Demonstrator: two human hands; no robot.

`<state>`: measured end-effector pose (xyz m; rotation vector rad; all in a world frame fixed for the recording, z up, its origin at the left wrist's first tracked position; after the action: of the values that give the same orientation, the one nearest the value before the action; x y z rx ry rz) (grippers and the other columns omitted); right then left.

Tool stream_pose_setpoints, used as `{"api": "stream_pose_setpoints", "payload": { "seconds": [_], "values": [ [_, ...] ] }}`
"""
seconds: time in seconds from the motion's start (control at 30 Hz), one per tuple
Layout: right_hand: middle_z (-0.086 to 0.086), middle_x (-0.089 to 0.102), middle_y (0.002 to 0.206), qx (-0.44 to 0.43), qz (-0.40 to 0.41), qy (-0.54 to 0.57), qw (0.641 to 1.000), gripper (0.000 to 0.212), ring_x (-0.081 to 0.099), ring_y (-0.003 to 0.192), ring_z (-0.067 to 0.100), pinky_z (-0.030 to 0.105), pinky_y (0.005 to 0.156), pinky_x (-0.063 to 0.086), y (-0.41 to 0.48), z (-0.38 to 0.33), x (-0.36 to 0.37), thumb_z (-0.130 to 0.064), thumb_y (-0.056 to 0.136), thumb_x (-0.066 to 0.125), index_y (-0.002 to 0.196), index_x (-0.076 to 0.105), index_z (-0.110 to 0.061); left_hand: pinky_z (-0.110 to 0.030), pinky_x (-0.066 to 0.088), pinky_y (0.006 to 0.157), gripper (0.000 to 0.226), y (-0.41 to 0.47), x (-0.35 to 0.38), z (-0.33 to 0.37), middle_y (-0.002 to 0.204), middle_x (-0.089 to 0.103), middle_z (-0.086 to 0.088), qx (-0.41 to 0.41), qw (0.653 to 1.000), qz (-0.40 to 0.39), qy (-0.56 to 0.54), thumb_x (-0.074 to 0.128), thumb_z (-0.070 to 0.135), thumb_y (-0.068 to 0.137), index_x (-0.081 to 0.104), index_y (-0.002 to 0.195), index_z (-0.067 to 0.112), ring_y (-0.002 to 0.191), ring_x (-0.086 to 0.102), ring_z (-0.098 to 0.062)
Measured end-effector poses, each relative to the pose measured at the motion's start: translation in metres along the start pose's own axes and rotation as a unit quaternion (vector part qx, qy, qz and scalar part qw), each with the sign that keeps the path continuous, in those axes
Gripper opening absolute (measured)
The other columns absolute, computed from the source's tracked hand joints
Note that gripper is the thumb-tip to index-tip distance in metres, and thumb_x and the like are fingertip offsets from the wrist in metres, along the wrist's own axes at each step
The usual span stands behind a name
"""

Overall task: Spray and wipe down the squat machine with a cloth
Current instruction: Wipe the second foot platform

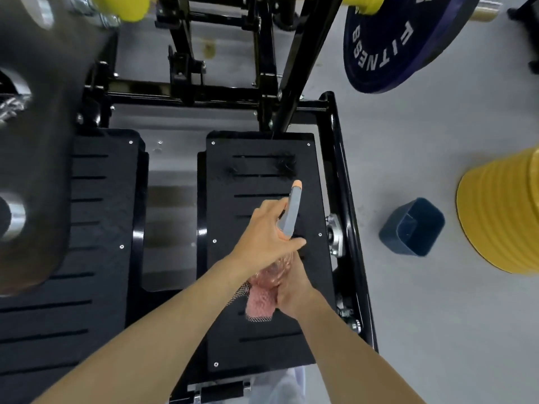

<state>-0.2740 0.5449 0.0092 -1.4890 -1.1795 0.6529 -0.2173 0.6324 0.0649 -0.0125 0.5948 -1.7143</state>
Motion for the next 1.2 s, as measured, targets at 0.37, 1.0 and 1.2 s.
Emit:
{"api": "stream_pose_setpoints", "payload": {
  "seconds": [0.37, 1.0, 1.2],
  "values": [
    [0.009, 0.07, 0.103, 0.048, 0.04, -0.206, 0.977, 0.051, 0.065, 0.102, 0.029, 0.044, 0.098, 0.049, 0.046, -0.049, 0.011, -0.054, 0.094, 0.042, 0.108, 0.069, -0.013, -0.048, 0.056, 0.081, 0.036, 0.082, -0.023, -0.01, 0.069, 0.064, 0.004, -0.254, 0.956, 0.112, -0.097, 0.06, 0.021, 0.051, 0.062, 0.084, 0.034, 0.069, 0.064, -0.027],
    [0.0, 0.056, 0.076, 0.034, 0.061, -0.454, 0.888, 0.003, 0.054, 0.069, 0.012, 0.023, 0.066, 0.044, 0.088, -0.125, -0.028, -0.008, 0.089, 0.055, 0.088, 0.054, -0.007, -0.033, 0.051, 0.07, 0.028, 0.166, -0.029, -0.031, 0.079, 0.058, -0.004, -0.344, 0.926, 0.115, -0.103, 0.059, 0.0, 0.067, 0.058, 0.091, 0.015, 0.073, 0.059, -0.021],
    [0.01, 0.064, 0.108, 0.044, 0.075, -0.498, 0.863, 0.035, 0.061, 0.1, 0.023, 0.024, 0.081, 0.045, 0.083, -0.099, -0.048, -0.013, 0.088, 0.06, 0.12, 0.059, 0.003, -0.033, 0.05, 0.083, 0.034, 0.136, 0.022, -0.029, 0.084, 0.063, 0.002, -0.355, 0.934, 0.033, 0.021, 0.059, 0.012, 0.062, 0.057, 0.095, 0.021, 0.083, 0.063, -0.021]
  ]
}}
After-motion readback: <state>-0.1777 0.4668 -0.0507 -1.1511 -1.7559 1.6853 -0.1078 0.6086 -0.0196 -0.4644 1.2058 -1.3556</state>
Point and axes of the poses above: each hand's wrist, its own y-axis towards the middle knuckle, its own x-axis out of the palm, z = x × y, the point moved 4 cm from there along y, towards the middle knuckle
